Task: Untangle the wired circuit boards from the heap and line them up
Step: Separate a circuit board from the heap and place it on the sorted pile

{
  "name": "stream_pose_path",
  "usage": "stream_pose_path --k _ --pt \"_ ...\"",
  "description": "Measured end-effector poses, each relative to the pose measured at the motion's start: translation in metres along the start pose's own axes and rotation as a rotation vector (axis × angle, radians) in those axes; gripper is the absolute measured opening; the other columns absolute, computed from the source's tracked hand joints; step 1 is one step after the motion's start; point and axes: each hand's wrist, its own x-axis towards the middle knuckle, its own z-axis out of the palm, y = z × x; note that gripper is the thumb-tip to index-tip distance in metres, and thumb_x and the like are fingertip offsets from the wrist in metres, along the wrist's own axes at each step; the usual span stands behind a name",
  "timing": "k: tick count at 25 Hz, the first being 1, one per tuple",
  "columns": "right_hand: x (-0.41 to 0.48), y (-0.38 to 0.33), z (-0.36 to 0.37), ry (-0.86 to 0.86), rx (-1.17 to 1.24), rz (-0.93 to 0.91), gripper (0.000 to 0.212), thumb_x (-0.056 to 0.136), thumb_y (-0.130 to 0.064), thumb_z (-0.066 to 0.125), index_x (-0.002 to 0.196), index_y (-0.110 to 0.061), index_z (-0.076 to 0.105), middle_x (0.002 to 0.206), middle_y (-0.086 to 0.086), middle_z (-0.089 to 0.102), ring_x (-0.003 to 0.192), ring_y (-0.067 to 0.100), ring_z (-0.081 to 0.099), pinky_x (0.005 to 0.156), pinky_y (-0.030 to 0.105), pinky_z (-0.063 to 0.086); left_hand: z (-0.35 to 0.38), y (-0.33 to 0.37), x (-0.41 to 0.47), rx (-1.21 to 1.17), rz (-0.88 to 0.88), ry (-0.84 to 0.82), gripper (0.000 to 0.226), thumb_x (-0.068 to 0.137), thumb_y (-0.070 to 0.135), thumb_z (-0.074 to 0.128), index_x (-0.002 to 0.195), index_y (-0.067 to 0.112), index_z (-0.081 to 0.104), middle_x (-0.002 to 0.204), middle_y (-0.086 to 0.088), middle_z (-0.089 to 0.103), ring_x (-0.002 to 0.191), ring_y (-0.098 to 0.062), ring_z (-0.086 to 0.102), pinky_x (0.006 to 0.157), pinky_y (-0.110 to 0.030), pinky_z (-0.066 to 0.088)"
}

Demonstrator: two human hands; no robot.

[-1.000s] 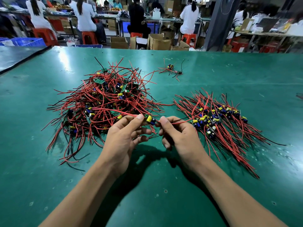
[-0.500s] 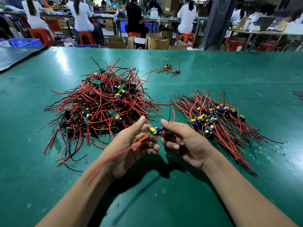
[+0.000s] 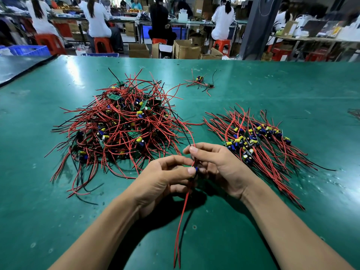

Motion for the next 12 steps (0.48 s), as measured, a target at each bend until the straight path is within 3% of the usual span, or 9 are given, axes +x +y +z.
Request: stream_pose_path --k 5,9,12 --pt "0.0011 0.0007 0.0000 0.026 -0.036 0.006 0.026 0.080 -0.036 0.072 0.095 -0.016 0.078 0.066 0.004 0.047 0.054 0.009 0.040 0.050 0.021 0.033 0.0009 0.0001 0.0012 0.084 0.053 0.052 0.019 0.071 0.005 0.072 0.090 0.005 0.070 0.073 -0.008 0.067 0.060 -0.020 0.061 0.054 -0.026 0.054" --pt "-0.0001 0.0038 0.0018 0.047 -0.152 -0.026 0.028 0.073 -0.036 0.085 0.092 -0.017 0.076 0.081 0.008 0.062 0.069 0.020 0.048 0.065 0.030 0.037 0.0017 -0.0046 0.0016 0.173 0.124 0.120 0.009 0.082 -0.004 0.069 0.088 0.002 0.069 0.079 -0.017 0.068 0.069 -0.024 0.061 0.055 -0.027 0.054" --pt "-0.0008 0.0065 0.0045 0.149 -0.295 -0.094 0.016 0.081 -0.029 0.081 0.085 -0.014 0.075 0.076 0.005 0.067 0.064 0.015 0.056 0.054 0.021 0.046 0.0024 -0.0066 0.0019 0.210 0.147 0.131 0.010 0.082 -0.004 0.070 0.091 -0.001 0.068 0.078 -0.014 0.070 0.069 -0.021 0.062 0.056 -0.026 0.055"
